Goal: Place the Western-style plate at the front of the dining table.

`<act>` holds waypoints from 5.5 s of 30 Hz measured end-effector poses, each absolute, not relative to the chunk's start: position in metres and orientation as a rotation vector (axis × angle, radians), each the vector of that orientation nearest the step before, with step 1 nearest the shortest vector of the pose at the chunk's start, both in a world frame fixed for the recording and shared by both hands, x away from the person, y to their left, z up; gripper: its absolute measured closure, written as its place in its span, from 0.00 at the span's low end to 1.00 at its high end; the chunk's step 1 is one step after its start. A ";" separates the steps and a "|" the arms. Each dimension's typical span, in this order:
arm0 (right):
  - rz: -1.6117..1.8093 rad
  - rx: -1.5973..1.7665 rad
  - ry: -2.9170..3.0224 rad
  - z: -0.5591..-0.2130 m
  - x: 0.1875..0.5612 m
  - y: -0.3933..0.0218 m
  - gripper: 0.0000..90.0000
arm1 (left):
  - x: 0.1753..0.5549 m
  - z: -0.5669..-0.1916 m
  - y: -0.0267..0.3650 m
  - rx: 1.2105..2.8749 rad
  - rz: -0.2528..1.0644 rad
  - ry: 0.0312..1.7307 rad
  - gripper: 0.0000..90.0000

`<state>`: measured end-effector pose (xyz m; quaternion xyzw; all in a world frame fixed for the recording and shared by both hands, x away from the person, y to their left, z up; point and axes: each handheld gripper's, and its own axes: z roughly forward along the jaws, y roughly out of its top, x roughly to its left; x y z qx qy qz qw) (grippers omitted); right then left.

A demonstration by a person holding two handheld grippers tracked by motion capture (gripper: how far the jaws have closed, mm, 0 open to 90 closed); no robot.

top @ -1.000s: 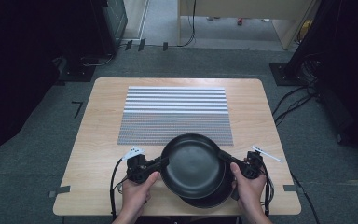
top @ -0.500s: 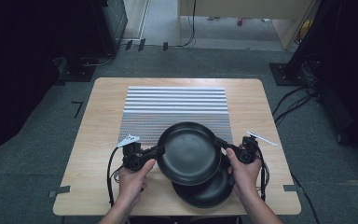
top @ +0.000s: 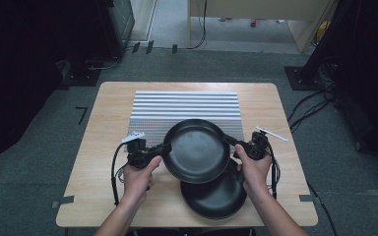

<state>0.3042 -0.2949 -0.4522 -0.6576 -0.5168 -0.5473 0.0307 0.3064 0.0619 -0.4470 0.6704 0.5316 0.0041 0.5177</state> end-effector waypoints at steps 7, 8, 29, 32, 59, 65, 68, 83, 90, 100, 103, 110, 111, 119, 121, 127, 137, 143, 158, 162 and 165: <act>-1.680 -2.029 -1.591 -0.448 0.320 -0.293 0.93 | 0.320 -0.444 0.063 1.593 0.008 1.289 0.83; -1.679 -2.031 -1.586 -0.448 0.322 -0.293 0.93 | 0.323 -0.444 0.063 1.592 0.012 1.292 0.83; -1.647 -2.071 -1.613 -0.453 0.372 -0.281 0.93 | 0.374 -0.448 0.066 1.561 0.014 1.371 0.84; -1.639 -2.076 -1.604 -0.456 0.378 -0.282 0.93 | 0.382 -0.447 0.065 1.558 0.019 1.377 0.85; -1.465 -2.183 -1.629 -0.499 0.439 -0.271 0.92 | 0.454 -0.490 0.064 1.573 -0.012 1.476 0.86; -1.448 -2.219 -1.659 -0.504 0.450 -0.269 0.92 | 0.468 -0.500 0.064 1.541 -0.055 1.502 0.86; -1.439 -2.228 -1.640 -0.509 0.456 -0.269 0.92 | 0.473 -0.506 0.064 1.509 -0.080 1.529 0.88; -1.507 -2.295 -1.656 -0.520 0.469 -0.262 0.91 | 0.486 -0.520 0.063 1.478 -0.091 1.576 0.87; -1.542 -2.273 -1.650 -0.521 0.469 -0.260 0.84 | 0.487 -0.523 0.065 1.460 -0.125 1.560 0.76; -1.539 -2.229 -1.967 -0.510 0.458 -0.263 0.63 | 0.475 -0.505 0.082 1.537 0.002 1.530 0.43; -1.475 -2.223 -1.990 -0.509 0.457 -0.268 0.52 | 0.468 -0.502 0.086 1.583 0.063 1.507 0.37; -1.338 -2.183 -2.223 -0.497 0.439 -0.276 0.41 | 0.447 -0.493 0.091 1.661 0.105 1.412 0.27; -1.345 -2.184 -2.270 -0.496 0.434 -0.276 0.41 | 0.444 -0.492 0.091 1.670 0.112 1.404 0.25; -1.411 -2.073 -2.328 -0.490 0.414 -0.285 0.39 | 0.422 -0.485 0.098 1.697 0.142 1.366 0.22; -1.422 -2.062 -2.329 -0.490 0.409 -0.288 0.39 | 0.417 -0.484 0.100 1.678 0.134 1.350 0.22; -1.460 -2.033 -2.348 -0.485 0.394 -0.295 0.36 | 0.403 -0.481 0.105 1.674 0.148 1.338 0.22; -1.494 -1.985 -2.368 -0.478 0.370 -0.303 0.34 | 0.375 -0.478 0.113 1.658 0.178 1.319 0.26; -1.522 -1.971 -2.357 -0.474 0.356 -0.311 0.34 | 0.363 -0.478 0.123 1.665 0.188 1.315 0.26; -1.562 -1.999 -2.304 -0.472 0.322 -0.341 0.33 | 0.338 -0.478 0.146 1.679 0.228 1.308 0.17; -1.572 -2.012 -2.285 -0.470 0.313 -0.349 0.33 | 0.330 -0.478 0.150 1.695 0.230 1.292 0.17; -1.584 -2.017 -2.280 -0.470 0.308 -0.356 0.33 | 0.325 -0.478 0.152 1.699 0.234 1.287 0.17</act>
